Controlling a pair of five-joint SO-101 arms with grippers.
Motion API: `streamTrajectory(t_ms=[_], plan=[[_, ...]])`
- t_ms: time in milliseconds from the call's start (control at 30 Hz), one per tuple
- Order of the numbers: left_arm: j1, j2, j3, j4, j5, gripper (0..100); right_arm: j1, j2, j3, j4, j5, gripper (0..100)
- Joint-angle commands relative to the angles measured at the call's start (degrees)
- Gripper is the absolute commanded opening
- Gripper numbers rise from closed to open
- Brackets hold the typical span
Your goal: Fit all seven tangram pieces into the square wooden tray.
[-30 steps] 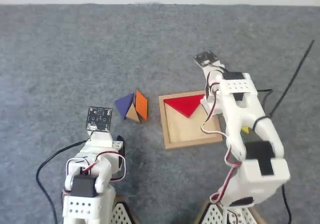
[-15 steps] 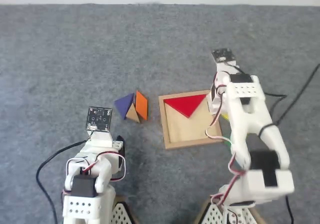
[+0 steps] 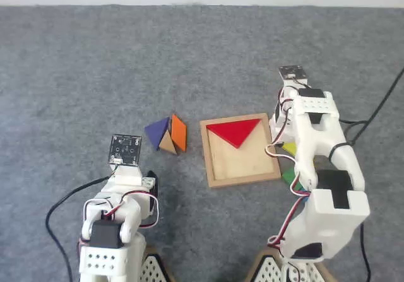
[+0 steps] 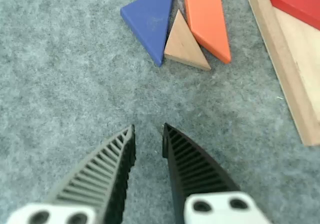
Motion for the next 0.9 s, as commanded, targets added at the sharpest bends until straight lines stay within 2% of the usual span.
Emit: streamTrajectory(t_ms=[0,200,467,867], plan=[[0.18,-1.14,-0.75,0.35,-0.26,9,1.45,-1.36,-1.93,1.45,-0.18,36.2],[0.18,-1.14,-0.75,0.35,-0.26,9,1.36,1.89,-1.93,0.31,2.99,29.3],[0.18,-1.14,-0.75,0.35,-0.26,9,0.75,3.65,-1.93,-2.51,2.64,28.8],[0.18,-1.14,-0.75,0.35,-0.26,9,-0.22,1.36,-2.9,-1.54,-8.79,28.9]])
